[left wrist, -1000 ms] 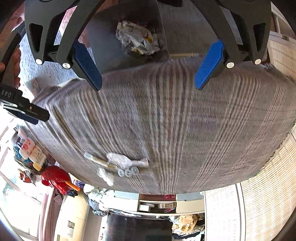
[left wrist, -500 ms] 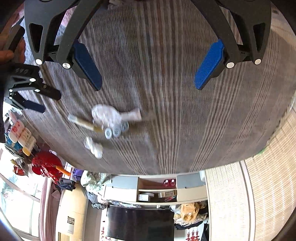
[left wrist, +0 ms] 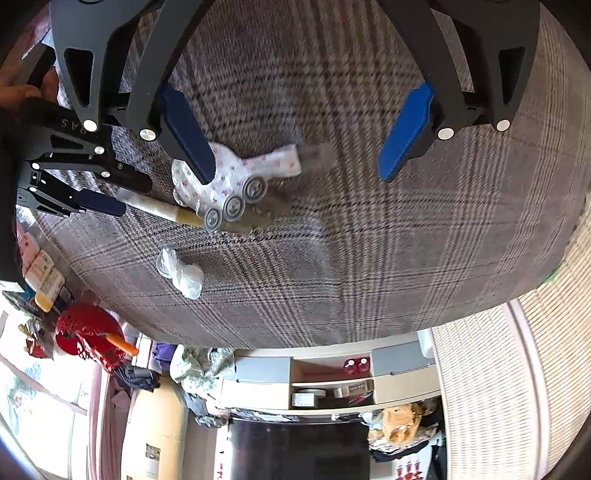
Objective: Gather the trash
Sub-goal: 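Grasp the metal cylinders with the left tool while the right tool grasps the cream tube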
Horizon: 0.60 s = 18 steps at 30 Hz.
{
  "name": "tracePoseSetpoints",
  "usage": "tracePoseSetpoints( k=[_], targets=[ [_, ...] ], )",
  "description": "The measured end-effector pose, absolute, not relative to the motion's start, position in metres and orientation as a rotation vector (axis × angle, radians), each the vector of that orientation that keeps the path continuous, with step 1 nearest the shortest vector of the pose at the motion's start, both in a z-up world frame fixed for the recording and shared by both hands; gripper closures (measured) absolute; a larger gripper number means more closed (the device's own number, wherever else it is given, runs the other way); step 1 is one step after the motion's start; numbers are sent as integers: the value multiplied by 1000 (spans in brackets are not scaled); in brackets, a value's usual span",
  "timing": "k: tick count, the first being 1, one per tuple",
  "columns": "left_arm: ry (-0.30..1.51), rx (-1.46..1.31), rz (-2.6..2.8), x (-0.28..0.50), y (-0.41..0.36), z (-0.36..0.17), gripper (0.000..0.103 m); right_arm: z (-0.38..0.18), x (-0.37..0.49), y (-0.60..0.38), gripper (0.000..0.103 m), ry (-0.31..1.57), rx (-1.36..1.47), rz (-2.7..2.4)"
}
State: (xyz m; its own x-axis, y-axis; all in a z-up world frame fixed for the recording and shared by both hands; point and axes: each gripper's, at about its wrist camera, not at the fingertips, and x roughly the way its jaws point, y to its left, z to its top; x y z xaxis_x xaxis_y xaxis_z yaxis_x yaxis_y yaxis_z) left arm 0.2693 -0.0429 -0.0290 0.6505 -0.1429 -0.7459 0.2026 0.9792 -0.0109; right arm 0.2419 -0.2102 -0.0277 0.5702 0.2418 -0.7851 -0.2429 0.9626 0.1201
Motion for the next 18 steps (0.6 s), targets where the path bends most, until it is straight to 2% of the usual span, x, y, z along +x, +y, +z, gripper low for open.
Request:
tracePoseSetpoints(
  k=[5, 15, 17, 18],
  targets=[
    [851, 122, -219, 288, -58, -39, 19, -30, 245, -207, 54, 904, -14, 281],
    [867, 173, -248, 311, -73, -55, 17, -30, 251, -208, 68, 901, -24, 274],
    [867, 158, -262, 313, -70, -55, 22, -30, 252, -210, 74, 901, -16, 269],
    [869, 147, -276, 314, -68, -54, 28, -29, 252, -212, 77, 902, -10, 268]
  ],
)
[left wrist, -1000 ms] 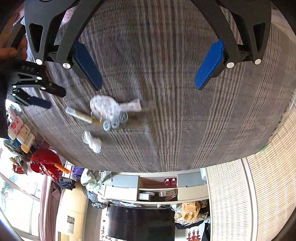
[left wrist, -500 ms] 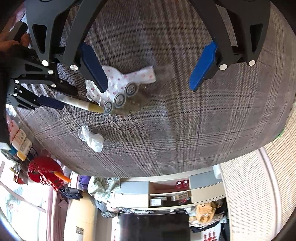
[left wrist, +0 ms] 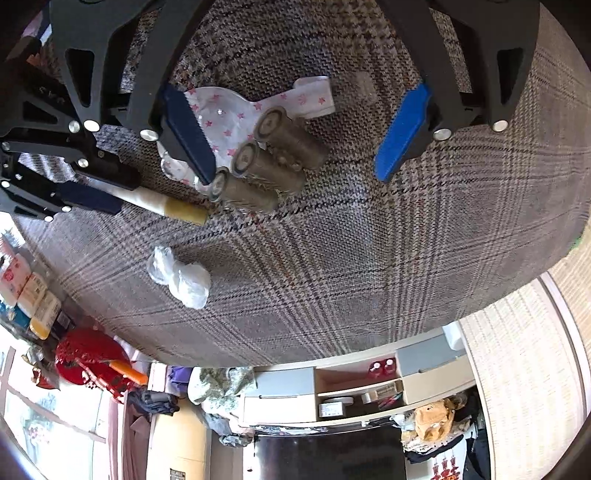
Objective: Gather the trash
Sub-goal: 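Grasp the metal cylinders with the left tool while the right tool grasps the cream tube, then lower the cylinders and cream tube toward the grey bin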
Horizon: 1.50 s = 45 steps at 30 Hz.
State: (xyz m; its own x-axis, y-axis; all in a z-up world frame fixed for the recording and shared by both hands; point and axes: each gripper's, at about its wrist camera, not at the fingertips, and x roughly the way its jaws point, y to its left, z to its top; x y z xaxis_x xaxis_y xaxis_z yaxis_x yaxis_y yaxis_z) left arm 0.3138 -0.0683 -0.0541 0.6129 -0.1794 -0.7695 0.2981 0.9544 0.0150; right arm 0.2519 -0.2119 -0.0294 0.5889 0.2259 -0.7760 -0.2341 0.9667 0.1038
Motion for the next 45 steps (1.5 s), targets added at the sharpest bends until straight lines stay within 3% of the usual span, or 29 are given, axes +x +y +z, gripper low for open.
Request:
tracePoseSetpoints(
  k=[4, 12, 26, 27, 30, 32, 45],
  targets=[
    [882, 128, -348, 315, -68, -53, 46, -29, 253, -216, 83, 901, -4, 272],
    [895, 128, -400, 308, -72, -56, 58, -29, 249, -217, 89, 913, 17, 312],
    [869, 147, -358, 302, -76, -38, 61, -21, 244, -218, 89, 935, 23, 341],
    [856, 146, -349, 298, -75, -32, 66, -18, 239, -218, 89, 931, 26, 343],
    [838, 128, -333, 285, -68, -22, 70, -13, 225, -217, 89, 921, 41, 348],
    [840, 113, -331, 274, -63, -15, 89, -8, 214, -216, 89, 914, 46, 354],
    [782, 98, -341, 180, -46, 14, 89, 28, 121, -202, 89, 835, 71, 348]
  ],
)
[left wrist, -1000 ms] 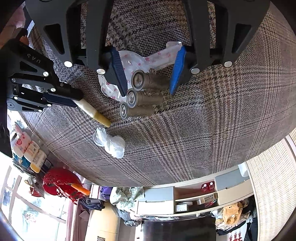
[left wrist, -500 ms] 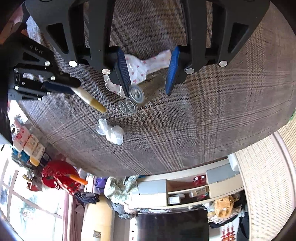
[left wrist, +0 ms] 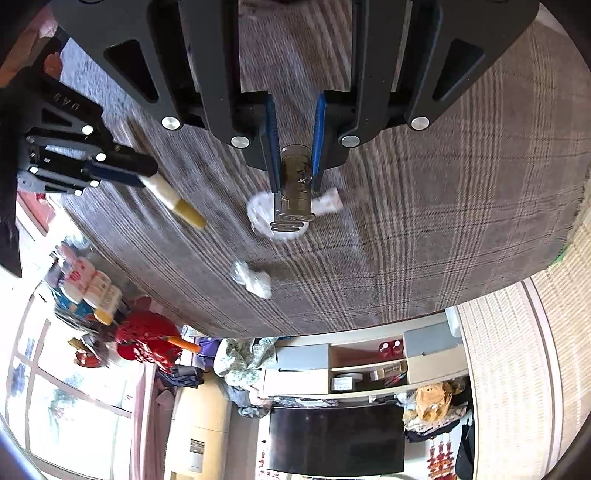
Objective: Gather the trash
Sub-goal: 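Lower the cylinders and cream tube toward the grey bin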
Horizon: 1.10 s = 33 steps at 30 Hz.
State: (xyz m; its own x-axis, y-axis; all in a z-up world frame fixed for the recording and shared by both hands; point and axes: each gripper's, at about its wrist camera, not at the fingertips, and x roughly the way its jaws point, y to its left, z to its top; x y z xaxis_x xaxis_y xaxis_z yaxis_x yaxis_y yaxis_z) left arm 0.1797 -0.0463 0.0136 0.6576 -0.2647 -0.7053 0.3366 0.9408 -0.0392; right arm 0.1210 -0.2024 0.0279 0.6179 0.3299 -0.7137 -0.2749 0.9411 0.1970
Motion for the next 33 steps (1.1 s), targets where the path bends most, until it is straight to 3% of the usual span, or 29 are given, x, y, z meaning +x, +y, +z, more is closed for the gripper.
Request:
tracePoseSetpoints(
  k=[16, 33],
  targets=[
    [765, -4, -266, 48, -29, -3, 89, 6, 22, -186, 89, 866, 169, 404],
    [956, -68, -255, -7, -34, -103, 89, -70, -24, -180, 89, 1062, 161, 412]
  ],
)
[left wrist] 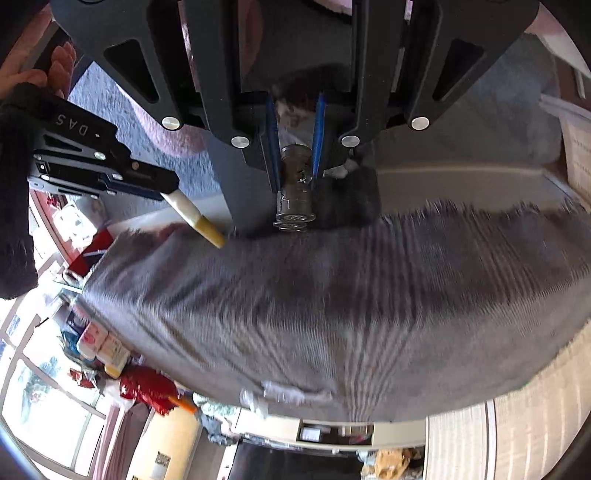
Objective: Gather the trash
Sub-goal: 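Lower the cylinders and cream tube toward the grey bin, then open both tools over the grey bin and lift them back to the bed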
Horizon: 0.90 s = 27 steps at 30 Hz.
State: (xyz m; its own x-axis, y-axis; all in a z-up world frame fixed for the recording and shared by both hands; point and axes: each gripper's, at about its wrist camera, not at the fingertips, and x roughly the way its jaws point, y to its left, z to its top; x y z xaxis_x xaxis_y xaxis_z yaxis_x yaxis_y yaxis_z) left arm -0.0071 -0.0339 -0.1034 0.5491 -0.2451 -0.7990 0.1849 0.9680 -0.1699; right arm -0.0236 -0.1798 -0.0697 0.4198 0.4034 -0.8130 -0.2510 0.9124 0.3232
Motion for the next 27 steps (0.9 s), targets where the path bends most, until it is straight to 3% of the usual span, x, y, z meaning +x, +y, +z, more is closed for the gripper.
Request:
tracePoseSetpoints(
  k=[13, 22, 25, 26, 27],
  targets=[
    [1141, -44, -284, 7, -54, -168, 89, -116, 2, -174, 89, 1166, 190, 374],
    [1180, -82, -251, 14, -42, -183, 88, -127, 18, -166, 86, 1217, 237, 400],
    [1177, -89, -245, 15, -40, -182, 76, -126, 20, -166, 85, 1219, 238, 396],
    [1175, -89, -240, 15, -38, -181, 72, -125, 21, -167, 77, 1218, 242, 390],
    [1174, -91, -238, 15, -37, -180, 69, -124, 21, -167, 63, 1214, 244, 385]
  ],
)
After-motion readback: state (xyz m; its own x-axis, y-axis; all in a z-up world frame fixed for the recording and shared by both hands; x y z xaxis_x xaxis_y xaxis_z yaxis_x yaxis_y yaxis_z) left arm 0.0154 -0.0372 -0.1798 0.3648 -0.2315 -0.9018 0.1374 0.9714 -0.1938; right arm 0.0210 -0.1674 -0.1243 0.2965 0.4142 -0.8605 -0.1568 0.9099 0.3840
